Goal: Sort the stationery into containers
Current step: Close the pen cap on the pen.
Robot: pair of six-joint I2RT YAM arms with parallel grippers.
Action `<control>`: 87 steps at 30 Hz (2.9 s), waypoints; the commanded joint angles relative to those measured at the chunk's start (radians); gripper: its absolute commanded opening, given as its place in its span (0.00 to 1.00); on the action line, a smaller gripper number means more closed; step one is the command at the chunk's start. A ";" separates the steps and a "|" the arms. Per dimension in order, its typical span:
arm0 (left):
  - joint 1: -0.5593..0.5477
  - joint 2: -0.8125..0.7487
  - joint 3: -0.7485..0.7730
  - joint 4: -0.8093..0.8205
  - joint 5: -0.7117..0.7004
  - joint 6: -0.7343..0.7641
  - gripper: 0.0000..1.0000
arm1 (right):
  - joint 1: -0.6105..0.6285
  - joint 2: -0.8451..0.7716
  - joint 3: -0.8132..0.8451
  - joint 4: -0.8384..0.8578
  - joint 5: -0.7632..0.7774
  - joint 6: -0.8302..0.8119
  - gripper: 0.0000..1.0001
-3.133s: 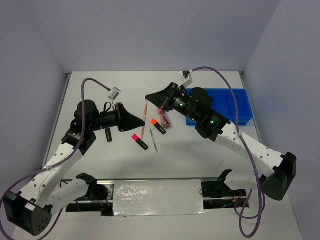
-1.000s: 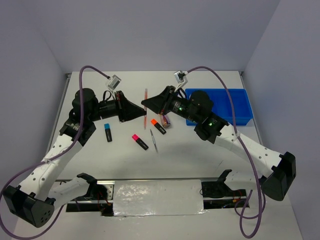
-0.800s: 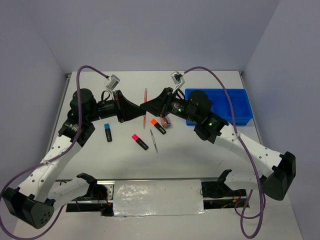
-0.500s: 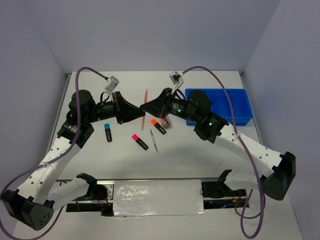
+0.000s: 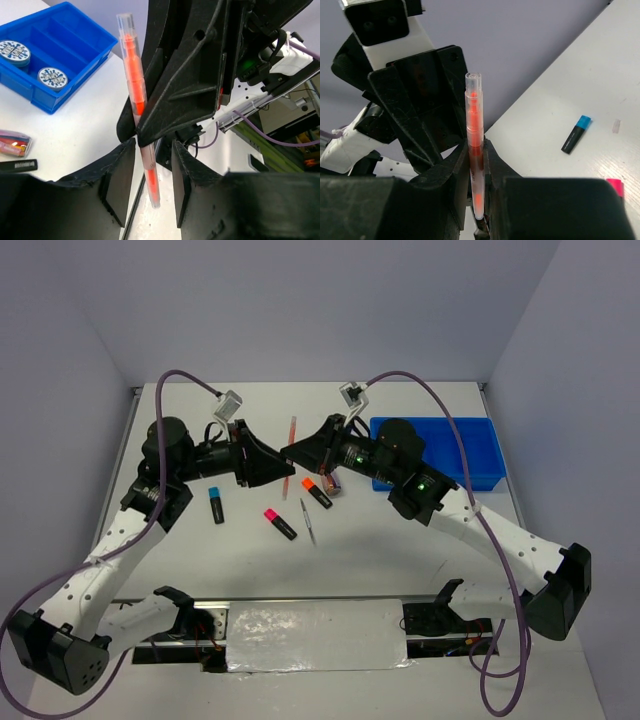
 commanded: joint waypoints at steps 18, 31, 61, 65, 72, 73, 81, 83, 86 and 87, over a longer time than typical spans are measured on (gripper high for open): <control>-0.012 0.038 0.033 0.009 0.081 0.045 0.00 | -0.095 -0.031 0.061 0.034 -0.037 0.015 0.73; -0.012 0.038 0.053 -0.120 0.065 0.137 0.00 | -0.169 -0.005 0.123 0.009 -0.147 0.013 0.60; -0.010 0.068 0.088 -0.068 -0.004 0.095 0.00 | -0.150 0.061 0.130 -0.057 -0.206 -0.011 0.00; -0.006 0.073 0.109 -0.066 -0.076 0.088 0.00 | -0.132 0.043 0.068 -0.026 -0.204 -0.009 0.00; 0.034 0.114 0.218 -0.052 -0.004 0.127 0.00 | -0.029 0.049 -0.022 -0.080 -0.170 -0.062 0.00; 0.043 0.119 0.229 -0.055 0.007 0.132 0.00 | -0.022 0.043 -0.042 -0.077 -0.174 -0.059 0.00; 0.183 0.145 0.294 0.017 0.146 0.095 0.00 | 0.075 0.031 -0.139 -0.115 -0.152 -0.101 0.00; 0.194 0.160 0.297 0.058 0.166 0.065 0.00 | 0.104 0.048 -0.133 -0.129 -0.146 -0.109 0.00; 0.192 0.170 0.286 0.147 0.203 0.000 0.00 | 0.133 0.074 -0.127 -0.138 -0.146 -0.111 0.00; 0.192 0.167 0.280 0.161 0.205 -0.006 0.00 | 0.135 0.077 -0.127 -0.124 -0.141 -0.105 0.00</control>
